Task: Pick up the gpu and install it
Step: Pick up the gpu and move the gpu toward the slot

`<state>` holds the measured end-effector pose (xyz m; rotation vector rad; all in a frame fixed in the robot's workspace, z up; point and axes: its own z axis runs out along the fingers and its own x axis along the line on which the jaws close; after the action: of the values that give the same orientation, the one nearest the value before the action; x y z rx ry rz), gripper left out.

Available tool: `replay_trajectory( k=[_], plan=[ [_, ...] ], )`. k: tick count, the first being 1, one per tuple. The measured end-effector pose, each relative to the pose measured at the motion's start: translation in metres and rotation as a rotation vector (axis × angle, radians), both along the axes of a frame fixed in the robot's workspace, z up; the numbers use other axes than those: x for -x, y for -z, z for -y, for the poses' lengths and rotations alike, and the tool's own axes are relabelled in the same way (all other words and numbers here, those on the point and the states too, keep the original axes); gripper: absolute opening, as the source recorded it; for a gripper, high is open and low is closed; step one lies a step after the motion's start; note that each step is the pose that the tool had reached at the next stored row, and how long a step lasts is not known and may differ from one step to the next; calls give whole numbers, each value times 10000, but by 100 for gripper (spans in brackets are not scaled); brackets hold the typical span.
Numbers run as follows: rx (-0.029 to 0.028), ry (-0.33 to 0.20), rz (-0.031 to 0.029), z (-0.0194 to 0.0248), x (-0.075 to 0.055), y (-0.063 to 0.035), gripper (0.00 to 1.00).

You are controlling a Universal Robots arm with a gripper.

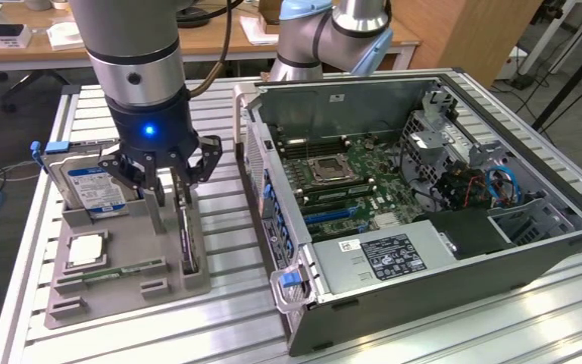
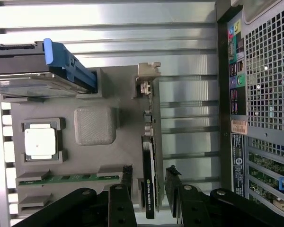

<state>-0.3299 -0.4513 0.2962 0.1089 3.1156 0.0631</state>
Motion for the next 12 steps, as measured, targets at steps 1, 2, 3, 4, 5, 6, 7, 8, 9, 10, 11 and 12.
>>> replay_trajectory(
  k=[1, 2, 3, 4, 5, 6, 7, 8, 9, 10, 11, 12],
  plan=[
    [1, 0, -1, 0, 0, 0, 42],
    [0, 0, 0, 0, 0, 0, 42],
    [0, 0, -1, 0, 0, 0, 42],
    [0, 0, -1, 0, 0, 0, 42],
    [0, 0, -1, 0, 0, 0, 42],
    [0, 1, 0, 0, 0, 0, 42],
    [0, 1, 0, 0, 0, 0, 42],
    [0, 1, -1, 0, 0, 0, 42],
    [0, 0, 0, 0, 0, 0, 43],
    [0, 0, -1, 0, 0, 0, 43],
    [0, 0, 0, 0, 0, 0, 48],
    [0, 0, 0, 0, 0, 0, 48]
  ],
)
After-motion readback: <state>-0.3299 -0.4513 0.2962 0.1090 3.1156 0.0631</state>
